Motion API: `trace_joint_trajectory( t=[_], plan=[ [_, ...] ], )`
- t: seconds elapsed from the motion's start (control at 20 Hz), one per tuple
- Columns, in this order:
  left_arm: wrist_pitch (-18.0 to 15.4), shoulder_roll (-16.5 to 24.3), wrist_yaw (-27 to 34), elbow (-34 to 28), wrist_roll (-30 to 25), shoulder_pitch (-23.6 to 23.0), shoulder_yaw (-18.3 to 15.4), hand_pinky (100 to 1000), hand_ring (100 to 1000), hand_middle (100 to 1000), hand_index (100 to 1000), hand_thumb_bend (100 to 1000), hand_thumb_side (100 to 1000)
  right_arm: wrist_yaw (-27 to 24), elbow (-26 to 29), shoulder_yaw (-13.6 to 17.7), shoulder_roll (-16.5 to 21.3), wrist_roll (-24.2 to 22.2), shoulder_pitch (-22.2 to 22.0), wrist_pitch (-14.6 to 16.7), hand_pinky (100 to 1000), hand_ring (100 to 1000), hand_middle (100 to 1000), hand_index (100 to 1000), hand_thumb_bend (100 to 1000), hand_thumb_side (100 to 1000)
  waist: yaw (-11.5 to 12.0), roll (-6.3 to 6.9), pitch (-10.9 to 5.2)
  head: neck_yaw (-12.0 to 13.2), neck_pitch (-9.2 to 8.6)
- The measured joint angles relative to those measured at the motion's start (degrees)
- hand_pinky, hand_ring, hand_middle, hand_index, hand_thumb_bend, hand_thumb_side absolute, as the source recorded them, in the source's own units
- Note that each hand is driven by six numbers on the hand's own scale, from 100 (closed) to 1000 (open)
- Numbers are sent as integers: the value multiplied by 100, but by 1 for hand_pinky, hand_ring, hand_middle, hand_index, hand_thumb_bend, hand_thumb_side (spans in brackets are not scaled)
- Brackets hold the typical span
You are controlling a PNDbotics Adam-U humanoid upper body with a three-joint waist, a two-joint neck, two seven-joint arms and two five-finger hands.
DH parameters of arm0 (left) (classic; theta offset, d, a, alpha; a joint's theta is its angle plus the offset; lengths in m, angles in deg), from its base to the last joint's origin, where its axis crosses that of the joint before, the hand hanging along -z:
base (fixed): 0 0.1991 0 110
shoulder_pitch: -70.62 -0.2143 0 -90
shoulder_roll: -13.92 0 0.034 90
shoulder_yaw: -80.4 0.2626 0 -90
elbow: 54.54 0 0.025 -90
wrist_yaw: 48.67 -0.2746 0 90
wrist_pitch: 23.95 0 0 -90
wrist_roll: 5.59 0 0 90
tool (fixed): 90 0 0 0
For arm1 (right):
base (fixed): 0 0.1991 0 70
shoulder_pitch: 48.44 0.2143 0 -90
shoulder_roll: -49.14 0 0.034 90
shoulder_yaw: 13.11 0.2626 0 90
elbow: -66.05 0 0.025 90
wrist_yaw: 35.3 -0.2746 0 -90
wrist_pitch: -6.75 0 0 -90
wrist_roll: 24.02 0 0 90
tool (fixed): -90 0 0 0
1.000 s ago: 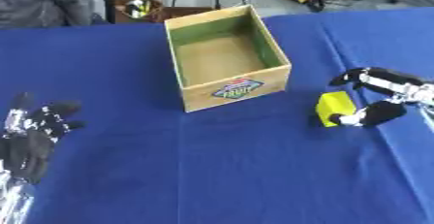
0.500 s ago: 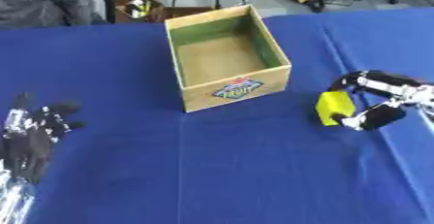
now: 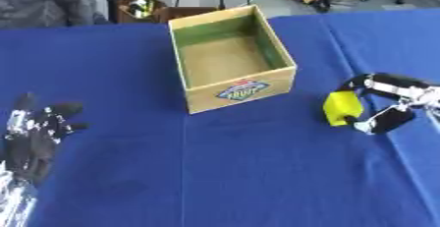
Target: Pick up objects on the table and place them in the box.
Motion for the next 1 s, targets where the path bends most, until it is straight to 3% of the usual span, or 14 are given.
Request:
trace_joint_trajectory(
  t=[0.05,0.15,0.4,0.65,1.0],
  plan=[
    [0,0,0,0,0,0,0,730,870,709,660,413,1000,2,-2,1,0,3,3,-2,813,878,690,787,100,100,1,-1,0,1,0],
    [0,0,0,0,0,0,0,730,870,709,660,414,1000,2,-16,3,0,51,11,-10,770,839,518,646,100,105,4,-1,0,4,0],
    [0,0,0,0,0,0,0,730,869,709,660,414,1000,-15,-29,28,-2,487,11,-20,703,758,345,466,100,107,11,-2,0,11,0],
    [0,0,0,0,0,0,0,730,869,709,659,414,1000,-138,3,40,-2,964,11,-25,672,719,281,404,100,100,8,-11,0,30,0],
    [0,0,0,0,0,0,0,730,869,709,660,414,1000,-500,427,78,52,1357,128,-38,681,715,272,394,100,100,-14,-32,-10,55,-1]
  ],
)
